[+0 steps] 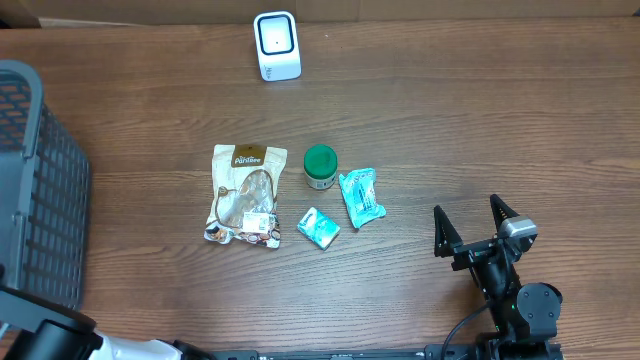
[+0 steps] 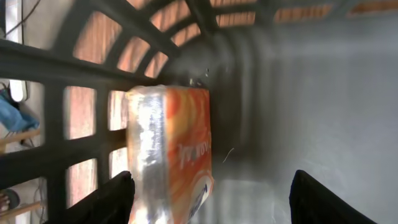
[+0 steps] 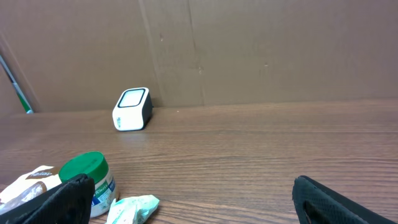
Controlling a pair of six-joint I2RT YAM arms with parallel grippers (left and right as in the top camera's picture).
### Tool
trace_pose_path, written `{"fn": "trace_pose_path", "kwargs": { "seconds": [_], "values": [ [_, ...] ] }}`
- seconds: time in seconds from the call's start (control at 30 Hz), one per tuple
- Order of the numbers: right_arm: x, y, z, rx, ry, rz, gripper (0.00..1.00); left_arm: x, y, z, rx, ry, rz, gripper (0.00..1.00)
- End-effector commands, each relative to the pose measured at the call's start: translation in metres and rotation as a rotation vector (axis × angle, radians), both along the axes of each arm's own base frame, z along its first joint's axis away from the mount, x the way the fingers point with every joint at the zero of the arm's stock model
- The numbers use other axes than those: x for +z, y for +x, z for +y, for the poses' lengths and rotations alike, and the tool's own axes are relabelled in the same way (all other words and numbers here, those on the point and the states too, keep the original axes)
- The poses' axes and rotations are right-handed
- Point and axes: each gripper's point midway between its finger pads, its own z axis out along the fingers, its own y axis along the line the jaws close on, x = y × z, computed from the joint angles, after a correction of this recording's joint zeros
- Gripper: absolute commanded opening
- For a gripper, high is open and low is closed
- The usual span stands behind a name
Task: Scan the item barcode
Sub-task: 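Grasp the small orange box in the basket with the left gripper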
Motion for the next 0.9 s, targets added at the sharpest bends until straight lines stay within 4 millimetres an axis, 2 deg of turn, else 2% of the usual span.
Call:
{"fn": "trace_pose_path", "kwargs": {
  "seconds": [0.0, 0.1, 0.2, 0.57, 0.73, 0.87],
  "values": [
    [-0.002, 0.000, 0.001, 0.006, -0.001, -0.003, 1.00, -0.022, -0.007, -0.002, 0.008, -0.046, 0.045, 0.64],
    [-0.002, 0.000, 0.001, 0.006, -0.001, -0.003, 1.00, -0.027, -0.008, -0.002, 0.009, -0.056, 0.050, 0.40],
    [-0.002, 0.000, 0.001, 0.006, -0.001, -0.003, 1.00, -0.027, -0.006, 0.000, 0.008, -0.048, 0.042, 0.04],
    [-0.002, 0.000, 0.001, 0.006, -0.001, -0.003, 1.00, -0.031, 0.016, -0.001, -0.028, -0.067, -0.066, 0.04],
    [-0.002, 0.000, 0.001, 0.006, -0.001, -0.003, 1.00, -0.032, 0.046, -0.012, -0.131, -0.137, -0.201, 0.04],
    [-0.002, 0.000, 0.001, 0.006, -0.001, -0.003, 1.00, -0.019, 0.064, -0.015, -0.168, -0.134, -0.284, 0.04]
  ]
}}
